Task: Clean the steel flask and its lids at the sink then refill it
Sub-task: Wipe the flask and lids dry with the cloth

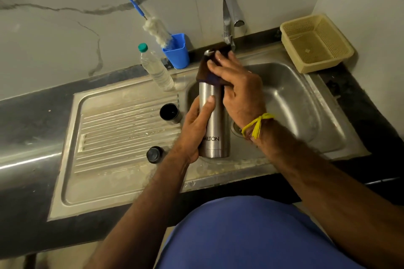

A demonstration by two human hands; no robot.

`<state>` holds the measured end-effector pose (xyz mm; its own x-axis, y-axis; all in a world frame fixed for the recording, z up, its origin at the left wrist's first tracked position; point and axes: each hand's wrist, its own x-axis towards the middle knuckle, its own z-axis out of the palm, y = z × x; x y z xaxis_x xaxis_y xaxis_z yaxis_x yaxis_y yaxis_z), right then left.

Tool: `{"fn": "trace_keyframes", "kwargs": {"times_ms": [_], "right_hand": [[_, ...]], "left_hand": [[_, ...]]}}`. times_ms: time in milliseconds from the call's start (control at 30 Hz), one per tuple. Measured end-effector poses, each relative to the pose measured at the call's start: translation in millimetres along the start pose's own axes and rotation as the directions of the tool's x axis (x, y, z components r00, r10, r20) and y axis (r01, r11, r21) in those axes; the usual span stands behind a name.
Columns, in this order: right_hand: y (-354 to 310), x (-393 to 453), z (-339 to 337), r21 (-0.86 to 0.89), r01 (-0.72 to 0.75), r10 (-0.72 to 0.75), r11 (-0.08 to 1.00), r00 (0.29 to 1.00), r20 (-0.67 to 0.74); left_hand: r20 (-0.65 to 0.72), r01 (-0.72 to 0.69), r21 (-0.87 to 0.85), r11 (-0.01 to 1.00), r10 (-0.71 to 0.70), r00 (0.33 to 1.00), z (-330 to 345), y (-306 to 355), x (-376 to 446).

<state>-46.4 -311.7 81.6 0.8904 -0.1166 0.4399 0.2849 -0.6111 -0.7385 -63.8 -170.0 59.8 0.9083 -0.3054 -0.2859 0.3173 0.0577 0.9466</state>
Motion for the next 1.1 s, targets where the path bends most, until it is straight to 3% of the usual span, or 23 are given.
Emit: {"fn": "trace_keyframes", "kwargs": {"times_ms": [67,167,267,400,533,600,667,700,800,833,967,1033,1100], "right_hand": [[-2,-1,-2,-0.057,0.049,-0.046,0.997,0.998,0.050],[4,9,-4,-0.051,-0.053,0.053,0.997,0.999,-0.008],[6,13,-4,-0.038,-0.024,0.024,0.999,1.000,-0.002],[6,-11,-5,0.118,-0.071,0.080,0.990,0.994,-0.071],[7,-34,1,0.104,0.031,-0.038,0.994,0.997,0.060],[11,-38,-2,0.100,0.048,-0.053,0.994,0.998,0.043],[8,-34,-1,0.118,-0.046,0.046,0.992,0.999,0.002],[5,-32,-1,0.101,-0.027,0.027,0.995,1.000,0.009],[1,-47,-5,0.018,0.206,-0.207,0.978,0.971,0.120],[2,-52,-6,0.011,0.231,-0.231,0.973,0.964,0.133],[-6,-42,1,0.003,0.080,-0.080,0.997,0.994,0.075],[-6,-48,2,-0.002,0.205,-0.202,0.979,0.968,0.147],[4,-63,-4,0.002,0.282,-0.278,0.959,0.943,0.183]], "left_hand": [[0.014,-0.008,0.002,1.000,0.008,1.000,0,-3,-2],[0.018,0.000,0.050,0.999,0.000,1.000,0,-6,-6],[0.013,0.046,-0.032,0.998,-0.046,0.999,-2,-12,-7],[0.024,0.156,-0.119,0.981,-0.154,0.988,-14,-10,-4],[0.068,0.242,-0.268,0.933,-0.233,0.970,-14,-11,-5],[0.056,0.222,-0.207,0.953,-0.215,0.975,-14,-14,-1],[0.049,0.193,-0.171,0.966,-0.187,0.981,-10,-12,2],[0.051,0.202,-0.210,0.957,-0.195,0.979,-8,-10,5],[0.137,0.242,-0.309,0.920,-0.209,0.968,-10,0,17],[0.138,0.239,-0.300,0.923,-0.206,0.969,-15,-1,22],[0.132,0.275,-0.300,0.913,-0.246,0.960,-14,5,29],[0.197,0.293,-0.362,0.885,-0.235,0.952,-17,7,30],[0.157,0.279,-0.375,0.884,-0.236,0.959,-26,7,36]]}}
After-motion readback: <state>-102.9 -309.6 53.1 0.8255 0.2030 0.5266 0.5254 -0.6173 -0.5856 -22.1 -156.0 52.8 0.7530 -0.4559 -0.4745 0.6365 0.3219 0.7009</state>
